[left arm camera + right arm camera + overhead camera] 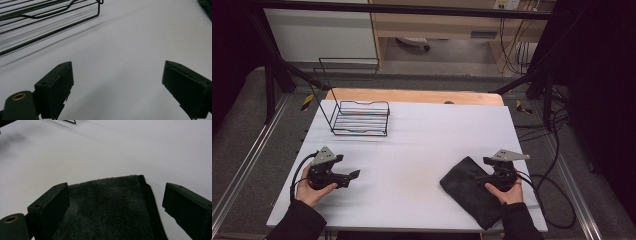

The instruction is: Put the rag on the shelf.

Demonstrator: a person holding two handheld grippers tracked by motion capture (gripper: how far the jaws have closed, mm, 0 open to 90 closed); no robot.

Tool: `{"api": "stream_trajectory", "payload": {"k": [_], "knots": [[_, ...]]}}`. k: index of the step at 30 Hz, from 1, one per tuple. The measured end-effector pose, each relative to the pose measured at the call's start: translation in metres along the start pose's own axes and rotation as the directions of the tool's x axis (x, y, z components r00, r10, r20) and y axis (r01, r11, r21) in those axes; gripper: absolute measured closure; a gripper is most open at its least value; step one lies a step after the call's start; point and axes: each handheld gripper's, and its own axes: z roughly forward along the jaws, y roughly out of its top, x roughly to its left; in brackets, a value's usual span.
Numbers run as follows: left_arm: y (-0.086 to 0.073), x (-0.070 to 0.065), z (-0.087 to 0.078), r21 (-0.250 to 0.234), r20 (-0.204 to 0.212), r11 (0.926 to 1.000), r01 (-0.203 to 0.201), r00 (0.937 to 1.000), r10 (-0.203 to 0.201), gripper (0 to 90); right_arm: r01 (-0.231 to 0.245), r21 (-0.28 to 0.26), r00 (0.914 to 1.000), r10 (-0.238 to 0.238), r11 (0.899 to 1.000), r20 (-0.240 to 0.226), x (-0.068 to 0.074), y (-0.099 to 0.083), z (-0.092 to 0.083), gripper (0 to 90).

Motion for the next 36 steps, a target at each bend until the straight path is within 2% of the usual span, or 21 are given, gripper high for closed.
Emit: {"api": "stream_trajectory", "payload": {"k": [3, 4, 6, 7, 9, 10, 11, 14, 19, 20, 21, 24, 26, 27, 28, 29, 30, 36], "knots": [[0.000, 0.000, 0.000, 0.002, 0.001, 1.0000, -0.002, 1.0000, 0.002, 10.3, 0.018, 0.016, 0.9998, -0.017, 1.000, -0.009, 0.010, 0.003, 0.006, 11.4], [0.000, 0.000, 0.001, 0.003, -0.001, 1.0000, -0.002, 1.0000, 0.002, 10.3, 0.043, 0.025, 0.9989, -0.043, 0.999, -0.017, 0.018, 0.004, 0.010, 14.4], [-0.001, 0.000, 0.001, 0.006, 0.000, 1.0000, 0.000, 1.0000, 0.000, 10.3, 0.055, 0.032, 0.9983, -0.054, 0.998, -0.022, 0.022, 0.005, 0.012, 16.2], [-0.001, 0.000, 0.001, 0.007, 0.000, 1.0000, 0.000, 1.0000, 0.000, 10.3, 0.080, 0.046, 0.9963, -0.079, 0.996, -0.034, 0.030, 0.005, 0.017, 19.7], [-0.001, 0.000, 0.001, 0.008, -0.001, 1.0000, -0.003, 1.0000, 0.004, 10.3, 0.098, 0.053, 0.9947, -0.096, 0.994, -0.039, 0.035, 0.006, 0.020, 21.6], [-0.001, 0.000, 0.001, 0.008, -0.001, 1.0000, -0.004, 1.0000, 0.004, 10.4, 0.114, 0.066, 0.9928, -0.111, 0.991, -0.044, 0.043, 0.006, 0.024, 27.6], [-0.001, 0.000, 0.001, 0.009, -0.002, 1.0000, -0.003, 1.0000, 0.003, 10.4, 0.114, 0.066, 0.9928, -0.111, 0.991, -0.044, 0.043, 0.006, 0.024, 27.6], [-0.001, 0.000, 0.001, 0.014, -0.007, 0.9999, -0.002, 1.0000, 0.002, 10.5, 0.135, 0.077, 0.9899, -0.131, 0.988, -0.054, 0.056, 0.006, 0.031, 36.2], [-0.001, 0.001, 0.001, 0.015, -0.011, 0.9999, -0.002, 0.9999, 0.002, 10.8, 0.156, 0.130, 0.9856, -0.145, 0.979, -0.087, 0.072, 0.003, 0.046, 47.4], [-0.001, 0.000, 0.001, 0.015, -0.010, 0.9999, -0.002, 0.9999, 0.003, 10.8, 0.156, 0.130, 0.9856, -0.145, 0.979, -0.087, 0.072, 0.003, 0.046, 47.4], [-0.001, 0.000, 0.001, 0.016, -0.011, 0.9999, -0.003, 0.9999, 0.003, 10.9, 0.163, 0.151, 0.9851, -0.152, 0.975, -0.079, 0.075, 0.001, 0.051, 51.3], [-0.001, -0.001, 0.002, 0.019, -0.011, 0.9998, -0.002, 0.9999, 0.002, 10.9, 0.164, 0.164, 0.9859, -0.156, 0.973, -0.061, 0.077, -0.001, 0.055, 55.0], [-0.001, -0.001, 0.002, 0.020, -0.012, 0.9998, -0.002, 0.9999, 0.003, 11.0, 0.174, 0.177, 0.9846, -0.168, 0.969, -0.047, 0.078, -0.003, 0.059, 56.9], [-0.001, -0.001, 0.002, 0.020, -0.012, 0.9998, -0.001, 0.9999, 0.001, 11.1, 0.191, 0.186, 0.9815, -0.190, 0.964, -0.024, 0.080, -0.004, 0.062, 59.3], [-0.001, 0.000, 0.002, 0.020, -0.013, 0.9998, 0.000, 0.9999, 0.000, 11.1, 0.191, 0.186, 0.9815, -0.190, 0.964, -0.024, 0.080, -0.004, 0.062, 59.3], [-0.001, 0.000, 0.002, 0.020, -0.013, 0.9998, 0.001, 0.9999, -0.001, 11.1, 0.198, 0.188, 0.9794, -0.202, 0.962, 0.003, 0.082, -0.005, 0.064, 64.1], [-0.001, 0.000, 0.002, 0.020, -0.014, 0.9998, 0.002, 0.9999, -0.001, 11.2, 0.196, 0.190, 0.9793, -0.202, 0.962, 0.010, 0.082, -0.005, 0.064, 65.7], [-0.001, 0.000, 0.002, 0.021, -0.014, 0.9998, 0.001, 0.9999, 0.000, 11.2, 0.203, 0.188, 0.9768, -0.212, 0.961, 0.030, 0.082, -0.005, 0.064, 75.9]]}}
